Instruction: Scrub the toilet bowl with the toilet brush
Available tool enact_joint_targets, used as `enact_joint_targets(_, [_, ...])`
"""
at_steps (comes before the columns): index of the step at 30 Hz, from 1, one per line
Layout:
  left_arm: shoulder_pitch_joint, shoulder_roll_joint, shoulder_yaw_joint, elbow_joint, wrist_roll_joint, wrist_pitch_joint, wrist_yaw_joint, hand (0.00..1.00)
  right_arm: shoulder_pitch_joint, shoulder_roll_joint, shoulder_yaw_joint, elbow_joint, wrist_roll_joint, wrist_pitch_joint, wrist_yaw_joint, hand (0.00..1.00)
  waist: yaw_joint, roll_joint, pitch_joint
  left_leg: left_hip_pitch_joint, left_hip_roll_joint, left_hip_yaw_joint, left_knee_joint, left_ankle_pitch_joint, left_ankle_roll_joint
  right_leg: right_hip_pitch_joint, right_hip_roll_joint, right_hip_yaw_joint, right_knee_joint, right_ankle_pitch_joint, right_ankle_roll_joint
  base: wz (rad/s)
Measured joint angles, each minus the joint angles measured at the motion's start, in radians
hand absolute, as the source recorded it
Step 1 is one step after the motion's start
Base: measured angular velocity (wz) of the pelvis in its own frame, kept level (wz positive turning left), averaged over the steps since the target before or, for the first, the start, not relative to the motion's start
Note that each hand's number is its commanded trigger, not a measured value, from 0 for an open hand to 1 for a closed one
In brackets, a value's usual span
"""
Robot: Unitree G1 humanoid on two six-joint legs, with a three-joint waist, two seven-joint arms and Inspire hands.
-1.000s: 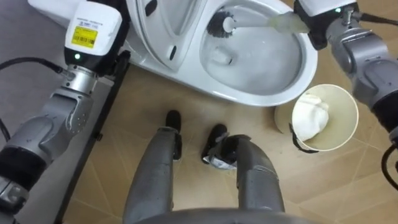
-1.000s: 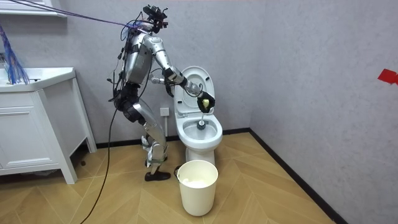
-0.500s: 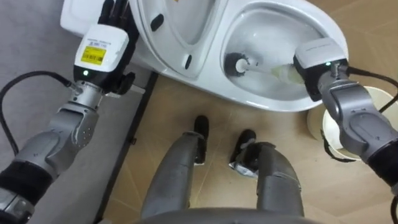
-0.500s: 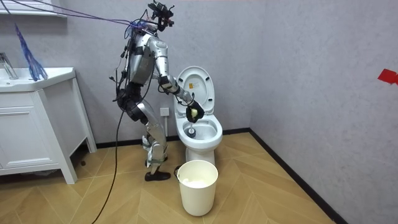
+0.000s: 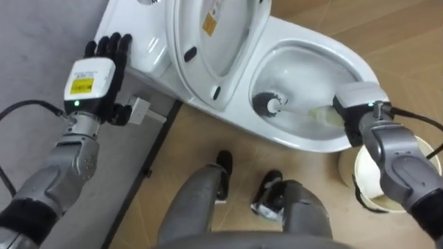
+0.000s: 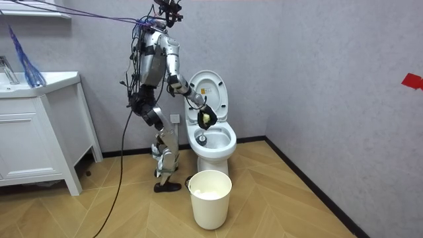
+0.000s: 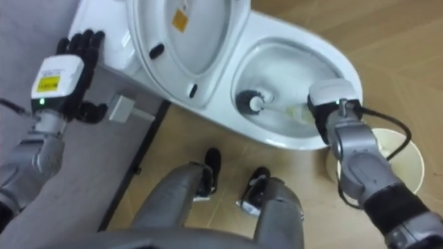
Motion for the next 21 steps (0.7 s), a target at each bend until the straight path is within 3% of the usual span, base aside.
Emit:
enact_joint_targets(4, [0.088,-0.016,0.072,-0.033,-0.005,0.010,-0.042,0.00,0.094,0.029,-0.084,-0.002,0.006,-0.057,-0.006,1.00,-0.017,-0.017,-0.0038,0.056,0.000,-0.009,-0.001,-0.006,0.009,0.094,0.020,-0.011,-0.069,0.007,0.017,0.11])
enact_joint_targets(7, [0.200,-0.054,0.128,-0.113,0.018,0.022,-0.062,0.00,0.190,0.048,-0.130,-0.037,0.025,-0.069,-0.006,1.00,-0.016,-0.020,-0.0061,0.126,-0.002,-0.005,-0.019,-0.016,0.021,0.180,0.025,-0.014,-0.121,0.016,0.032,-0.02])
enact_joint_targets(9, [0.294,-0.085,0.166,-0.164,0.035,0.023,-0.077,0.00,0.258,0.090,-0.168,-0.039,0.021,-0.078,-0.006,1.00,-0.009,-0.023,-0.0132,0.192,-0.001,-0.004,-0.044,-0.033,0.023,0.245,0.033,-0.009,-0.162,0.020,0.043,-0.11])
enact_joint_targets(12, [0.382,-0.121,0.196,-0.237,0.032,0.024,-0.100,0.00,0.329,0.116,-0.196,-0.060,0.000,-0.084,-0.005,1.00,-0.001,-0.031,-0.0189,0.260,-0.005,-0.009,-0.077,-0.046,0.024,0.305,0.037,-0.002,-0.190,0.018,0.055,-0.04])
enact_joint_targets(14, [0.408,-0.147,0.206,-0.257,0.032,0.023,-0.125,0.00,0.361,0.131,-0.219,-0.060,-0.001,-0.093,-0.005,1.00,-0.001,-0.034,-0.0197,0.299,-0.012,-0.016,-0.087,-0.047,0.025,0.355,0.038,-0.007,-0.214,0.019,0.063,0.11])
enact_joint_targets(17, [0.450,-0.171,0.217,-0.265,0.031,0.021,-0.168,0.00,0.418,0.145,-0.237,-0.060,0.006,-0.110,-0.007,1.00,0.006,-0.048,-0.0303,0.357,-0.019,-0.026,-0.104,-0.050,0.024,0.413,0.038,-0.002,-0.244,0.016,0.072,0.01])
enact_joint_targets(21, [0.499,-0.202,0.230,-0.253,0.027,0.022,-0.224,0.00,0.449,0.169,-0.281,-0.059,0.027,-0.131,-0.007,1.00,0.005,-0.063,-0.0286,0.410,-0.018,-0.023,-0.124,-0.056,0.029,0.470,0.044,-0.001,-0.268,0.017,0.075,-0.02])
